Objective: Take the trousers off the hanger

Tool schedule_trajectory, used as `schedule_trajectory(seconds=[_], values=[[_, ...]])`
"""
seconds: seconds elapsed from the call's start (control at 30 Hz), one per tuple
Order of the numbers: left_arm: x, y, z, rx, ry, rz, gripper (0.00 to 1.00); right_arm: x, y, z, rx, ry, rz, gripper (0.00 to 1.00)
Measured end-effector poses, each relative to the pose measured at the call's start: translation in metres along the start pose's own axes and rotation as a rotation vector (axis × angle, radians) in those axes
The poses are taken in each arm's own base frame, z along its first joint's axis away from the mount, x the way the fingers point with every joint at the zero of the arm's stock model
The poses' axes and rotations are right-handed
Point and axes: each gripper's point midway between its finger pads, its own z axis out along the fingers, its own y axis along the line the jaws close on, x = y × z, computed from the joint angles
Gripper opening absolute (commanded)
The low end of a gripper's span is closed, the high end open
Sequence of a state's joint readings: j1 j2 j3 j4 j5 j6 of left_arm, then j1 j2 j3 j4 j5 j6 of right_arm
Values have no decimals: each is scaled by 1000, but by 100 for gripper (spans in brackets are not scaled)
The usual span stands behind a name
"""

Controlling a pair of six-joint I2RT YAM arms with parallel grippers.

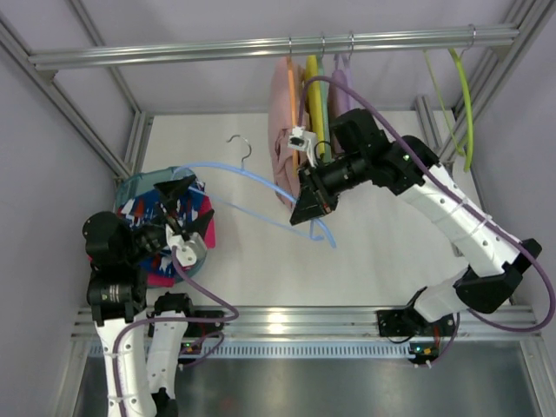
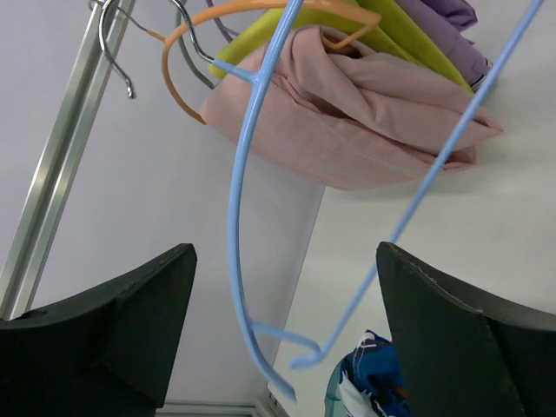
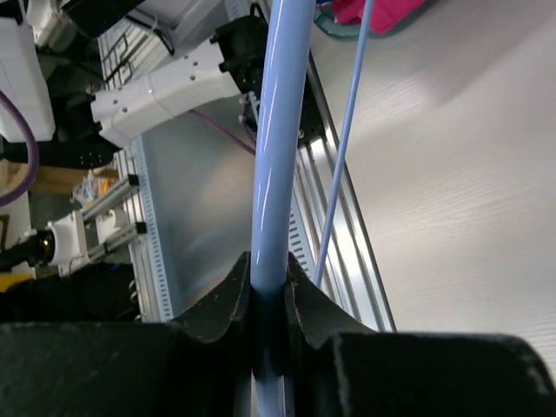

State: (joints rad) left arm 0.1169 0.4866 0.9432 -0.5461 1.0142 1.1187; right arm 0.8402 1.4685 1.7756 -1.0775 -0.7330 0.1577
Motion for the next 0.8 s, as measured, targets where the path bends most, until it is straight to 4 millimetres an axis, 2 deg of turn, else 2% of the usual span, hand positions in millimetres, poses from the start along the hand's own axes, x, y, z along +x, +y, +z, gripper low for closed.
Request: schedule_trajectory(seconds=[0.03,0.13,0.27,0.37,0.53,0.67,0.8], values=[[-4,2,-1,-3,-7,-17,97,-3,-4,-7,5,-23,19,0],[-19,11,-4,-16,-30,-75,98,-8,-5,-23,13,-76,30,0],[-45,34,-6,-30,-66,-222,98,-4,19,-43,-24,-123,-26,0],[-68,58,-7,-57,-112,-382,98,-2,36,-72,-24,-203,-88,0],[-91,82,-7,-108,-178,-650,98,8,47,-121,65,-356,-160,0],[-93,112,-2,-177,-198,-840,98,28,47,-148,165,-455,-171,0],[-65,125,12,-230,-159,-1038,98,45,40,-172,327,-564,-142,0]])
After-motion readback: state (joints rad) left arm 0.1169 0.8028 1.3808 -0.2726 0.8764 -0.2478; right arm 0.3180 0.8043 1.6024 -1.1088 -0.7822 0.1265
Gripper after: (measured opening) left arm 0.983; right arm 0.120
